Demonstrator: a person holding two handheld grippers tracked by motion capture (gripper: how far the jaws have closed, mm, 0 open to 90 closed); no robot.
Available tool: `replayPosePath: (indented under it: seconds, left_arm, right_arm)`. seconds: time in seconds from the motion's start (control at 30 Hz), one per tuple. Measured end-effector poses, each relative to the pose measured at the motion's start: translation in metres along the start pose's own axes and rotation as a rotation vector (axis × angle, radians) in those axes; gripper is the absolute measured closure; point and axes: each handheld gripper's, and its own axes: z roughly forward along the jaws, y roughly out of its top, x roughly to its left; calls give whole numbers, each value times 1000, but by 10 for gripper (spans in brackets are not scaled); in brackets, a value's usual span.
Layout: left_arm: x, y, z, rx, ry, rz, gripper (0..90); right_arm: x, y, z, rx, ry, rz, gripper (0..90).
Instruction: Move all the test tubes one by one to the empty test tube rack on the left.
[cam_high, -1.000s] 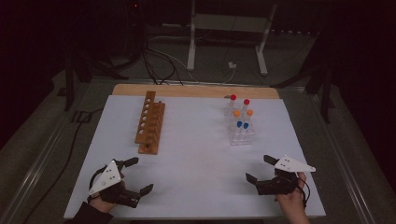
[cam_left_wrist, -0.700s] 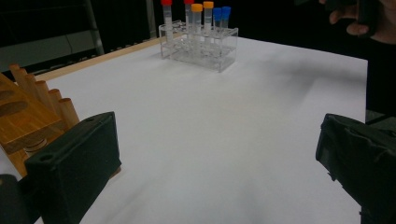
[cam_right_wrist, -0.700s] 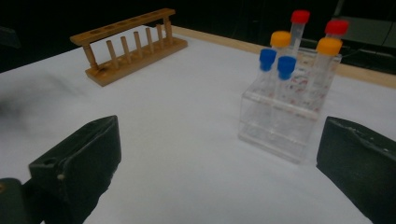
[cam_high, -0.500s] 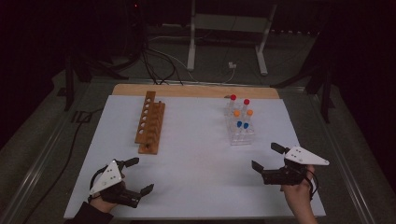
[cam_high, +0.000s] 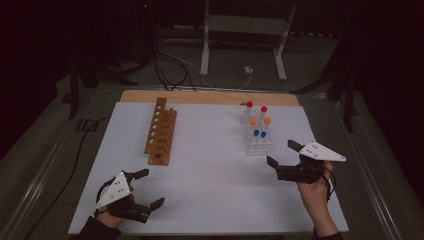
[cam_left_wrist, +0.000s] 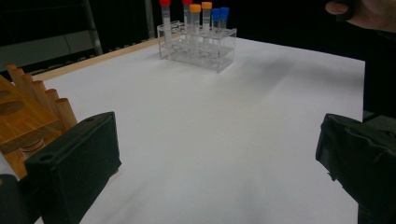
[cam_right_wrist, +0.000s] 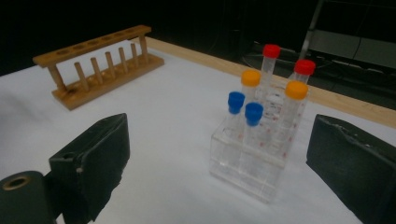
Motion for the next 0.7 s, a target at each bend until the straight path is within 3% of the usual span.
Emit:
replayPosePath:
  seconds: [0.3,0.37,0.43,0.7]
  left_arm:
    - [1,0,0,-1,0,-1,4]
    - [1,0,0,-3,-3,-2,4]
    - [1,0,0,-2,-3,-1,4]
    - [1,0,0,-2,-6,-1,4]
  right_arm:
    - [-11,8,21,28,-61,48,67]
    - [-16,5,28,41,-80,56,150]
    - [-18,4,31,47,-85,59,153]
    - [-28,-3,47,107,-81,72,391]
